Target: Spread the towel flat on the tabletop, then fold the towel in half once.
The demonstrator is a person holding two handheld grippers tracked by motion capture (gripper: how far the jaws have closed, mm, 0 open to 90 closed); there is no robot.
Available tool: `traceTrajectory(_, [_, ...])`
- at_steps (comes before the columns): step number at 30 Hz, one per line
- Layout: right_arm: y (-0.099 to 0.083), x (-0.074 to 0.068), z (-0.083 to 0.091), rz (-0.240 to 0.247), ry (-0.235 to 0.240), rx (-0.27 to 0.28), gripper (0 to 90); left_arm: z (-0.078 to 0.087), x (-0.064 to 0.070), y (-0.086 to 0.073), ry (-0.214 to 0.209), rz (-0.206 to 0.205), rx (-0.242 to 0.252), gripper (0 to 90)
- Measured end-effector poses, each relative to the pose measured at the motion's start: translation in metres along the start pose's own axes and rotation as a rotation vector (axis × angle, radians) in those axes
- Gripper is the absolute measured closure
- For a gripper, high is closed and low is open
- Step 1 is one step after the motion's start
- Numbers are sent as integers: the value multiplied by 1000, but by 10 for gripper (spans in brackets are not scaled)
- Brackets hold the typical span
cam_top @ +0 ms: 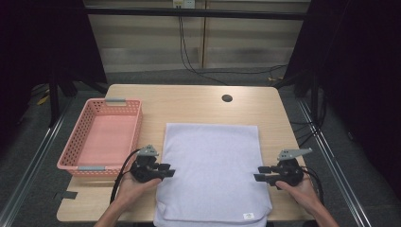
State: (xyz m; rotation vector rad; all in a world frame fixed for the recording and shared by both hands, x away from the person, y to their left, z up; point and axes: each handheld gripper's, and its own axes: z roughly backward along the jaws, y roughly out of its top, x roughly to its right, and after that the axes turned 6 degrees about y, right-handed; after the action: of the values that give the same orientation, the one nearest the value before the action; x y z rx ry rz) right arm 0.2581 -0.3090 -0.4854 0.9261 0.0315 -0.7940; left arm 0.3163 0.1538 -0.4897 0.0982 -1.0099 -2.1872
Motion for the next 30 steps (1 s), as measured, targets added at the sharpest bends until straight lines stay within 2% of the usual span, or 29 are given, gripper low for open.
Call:
traceTrajectory(1, [2, 4, -2, -3, -22, -1, 566, -5, -2, 1, 2, 15, -7, 633])
traceTrajectory(2, [3, 8, -4, -8, -27, -8, 557, -8, -3, 2, 15, -1, -28, 632])
traceTrajectory(4, [2, 14, -7, -19, -43, -36, 541, -10, -1, -1, 19, -17, -21, 633])
traceTrajectory(5, [0, 16, -8, -15, -54, -62, 542, -9, -1, -2, 11, 1, -20, 633])
traceTrajectory(7, [-4, 15, -4, -21, -47, -65, 541, -8, 3, -6, -1, -15, -20, 638])
traceTrajectory(8, [-5, 14, -2, -25, -49, -71, 541, -7, 8, -10, -20, -16, -11, 638])
traceTrajectory(9, [-9, 12, 1, -13, -49, -73, 542, -6, 12, -12, -33, -16, -9, 637])
traceTrajectory(12, [-17, 6, 10, 7, -49, -105, 542, -5, 26, -16, -50, -64, -24, 637])
traceTrajectory(13, [-20, 4, 14, 8, -46, -114, 542, -5, 30, -18, -57, -55, -25, 635])
traceTrajectory(14, [-23, 2, 16, 17, -41, -116, 541, -4, 33, -18, -72, -44, -34, 633])
traceTrajectory(16, [-28, -3, 22, 18, -30, -139, 541, -2, 42, -21, -91, -63, -59, 634])
traceTrajectory(17, [-31, -6, 24, 24, -25, -147, 541, -1, 44, -21, -106, -61, -69, 631])
traceTrajectory(19, [-33, -9, 26, 16, -14, -151, 538, 3, 49, -23, -112, -71, -92, 629])
traceTrajectory(21, [-33, -8, 27, 4, -7, -135, 534, 5, 46, -19, -112, -64, -70, 613])
traceTrajectory(22, [-32, -7, 27, -3, -8, -109, 528, 6, 42, -16, -102, -57, -48, 604])
traceTrajectory(24, [-24, -2, 26, -2, -36, -56, 519, 5, 30, -6, -48, -43, -22, 585])
traceTrajectory(26, [-13, 4, 23, 5, -59, -7, 517, 1, 15, 5, 2, 0, 11, 567])
traceTrajectory(29, [6, 16, 17, 11, -94, 44, 512, -8, -5, 20, 58, 15, 28, 557])
traceTrajectory(30, [15, 24, 12, 10, -107, 55, 508, -10, -12, 24, 63, 33, 31, 548])
